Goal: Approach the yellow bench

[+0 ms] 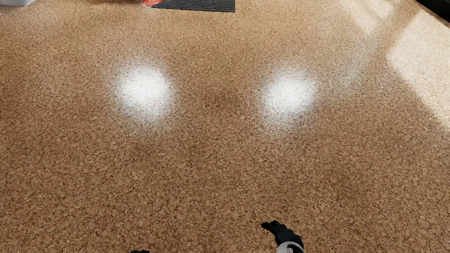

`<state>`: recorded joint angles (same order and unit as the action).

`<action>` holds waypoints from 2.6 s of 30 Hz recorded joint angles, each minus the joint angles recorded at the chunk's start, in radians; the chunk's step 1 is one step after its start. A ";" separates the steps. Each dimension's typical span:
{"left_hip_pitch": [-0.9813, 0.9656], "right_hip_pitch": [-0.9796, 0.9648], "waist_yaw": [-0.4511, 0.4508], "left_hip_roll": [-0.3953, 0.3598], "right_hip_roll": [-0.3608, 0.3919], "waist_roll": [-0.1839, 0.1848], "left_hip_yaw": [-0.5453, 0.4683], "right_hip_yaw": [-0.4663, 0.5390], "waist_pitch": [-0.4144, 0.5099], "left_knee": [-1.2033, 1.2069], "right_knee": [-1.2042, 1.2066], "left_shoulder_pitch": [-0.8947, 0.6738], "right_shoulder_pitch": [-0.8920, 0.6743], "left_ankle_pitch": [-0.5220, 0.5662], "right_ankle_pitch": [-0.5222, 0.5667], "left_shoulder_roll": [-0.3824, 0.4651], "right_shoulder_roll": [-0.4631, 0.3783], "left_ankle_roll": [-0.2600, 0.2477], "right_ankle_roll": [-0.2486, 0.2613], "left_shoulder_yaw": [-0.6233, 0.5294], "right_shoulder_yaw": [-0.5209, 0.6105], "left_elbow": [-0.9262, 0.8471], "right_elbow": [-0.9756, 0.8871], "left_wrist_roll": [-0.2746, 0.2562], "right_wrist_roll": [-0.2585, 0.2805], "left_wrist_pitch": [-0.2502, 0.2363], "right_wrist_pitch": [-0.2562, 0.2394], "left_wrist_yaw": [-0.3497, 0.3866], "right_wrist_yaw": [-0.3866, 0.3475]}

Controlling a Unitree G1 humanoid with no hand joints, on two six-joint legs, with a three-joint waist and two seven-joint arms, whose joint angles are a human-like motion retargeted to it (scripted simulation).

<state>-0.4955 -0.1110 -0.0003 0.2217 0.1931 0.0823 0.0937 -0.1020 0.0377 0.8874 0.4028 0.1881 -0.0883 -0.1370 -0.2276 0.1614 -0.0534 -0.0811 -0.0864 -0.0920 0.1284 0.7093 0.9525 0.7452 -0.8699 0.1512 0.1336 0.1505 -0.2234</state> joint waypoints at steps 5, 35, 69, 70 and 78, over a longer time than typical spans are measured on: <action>-0.008 0.132 0.023 -0.124 -0.004 -0.031 -0.001 0.054 -0.026 -0.685 -0.091 -0.018 -0.073 0.104 -0.031 -0.045 0.002 -0.105 0.002 0.057 0.118 0.018 -0.059 0.012 -0.007 0.018 -0.071 -0.013 0.045; 0.652 -0.314 -0.079 -0.248 -0.201 -0.099 0.087 0.056 -0.038 -0.508 -0.108 -0.159 0.232 -0.026 0.364 -0.067 0.020 0.044 0.048 -0.065 0.038 0.121 0.025 0.035 0.016 -0.016 0.089 0.017 0.084; 0.348 -0.375 -0.007 -0.397 -0.301 -0.221 0.137 0.229 -0.052 -0.480 0.752 -0.180 0.231 -0.089 0.209 -0.135 -0.157 0.135 0.217 0.032 0.110 0.217 -0.084 0.158 0.089 -0.029 0.049 -0.008 0.086; 0.379 -0.406 -0.024 -0.399 -0.300 -0.219 0.122 0.223 -0.050 -0.487 0.640 -0.202 0.244 -0.101 0.147 -0.129 -0.139 0.135 0.176 0.037 0.082 0.204 -0.105 0.148 0.114 -0.035 0.048 -0.004 0.066; 0.615 -0.377 -0.083 -0.401 -0.280 -0.186 0.016 -0.007 -0.059 -0.594 -0.178 -0.248 0.255 -0.131 0.369 -0.077 -0.056 0.109 0.066 -0.050 0.101 0.106 -0.094 0.032 0.055 -0.088 0.025 -0.005 0.103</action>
<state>0.1195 -0.4881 -0.0830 -0.1792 -0.0871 -0.1040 0.1100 -0.1087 -0.0212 0.2931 0.2249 -0.0596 0.1671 -0.2675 0.1416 0.0845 -0.1097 0.0276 -0.0204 -0.1421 0.2291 0.8155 0.8588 0.7772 -0.8146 0.0636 0.1582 0.1452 -0.1202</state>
